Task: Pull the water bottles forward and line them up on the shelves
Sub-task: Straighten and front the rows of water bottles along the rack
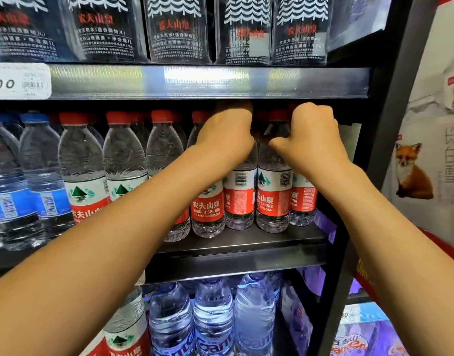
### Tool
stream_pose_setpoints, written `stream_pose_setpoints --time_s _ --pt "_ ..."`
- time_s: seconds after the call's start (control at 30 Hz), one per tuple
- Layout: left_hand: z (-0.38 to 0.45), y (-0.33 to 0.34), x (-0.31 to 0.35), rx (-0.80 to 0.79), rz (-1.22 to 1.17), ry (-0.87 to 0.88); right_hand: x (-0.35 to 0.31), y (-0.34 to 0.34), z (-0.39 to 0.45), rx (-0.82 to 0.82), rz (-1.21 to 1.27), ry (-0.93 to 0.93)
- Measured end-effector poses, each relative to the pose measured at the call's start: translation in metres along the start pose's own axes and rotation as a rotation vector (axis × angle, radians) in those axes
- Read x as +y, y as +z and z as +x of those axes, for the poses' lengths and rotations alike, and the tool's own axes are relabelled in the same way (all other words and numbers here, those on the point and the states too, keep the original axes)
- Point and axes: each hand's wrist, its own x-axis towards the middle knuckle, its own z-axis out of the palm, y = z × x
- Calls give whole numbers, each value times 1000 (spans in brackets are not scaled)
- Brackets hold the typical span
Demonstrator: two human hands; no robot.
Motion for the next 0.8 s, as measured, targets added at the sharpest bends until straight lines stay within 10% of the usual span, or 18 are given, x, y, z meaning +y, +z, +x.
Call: stream_pose_setpoints --time_s 0.8 --pt "3 -1 -11 52 -35 88 12 -11 3 -134 289 158"
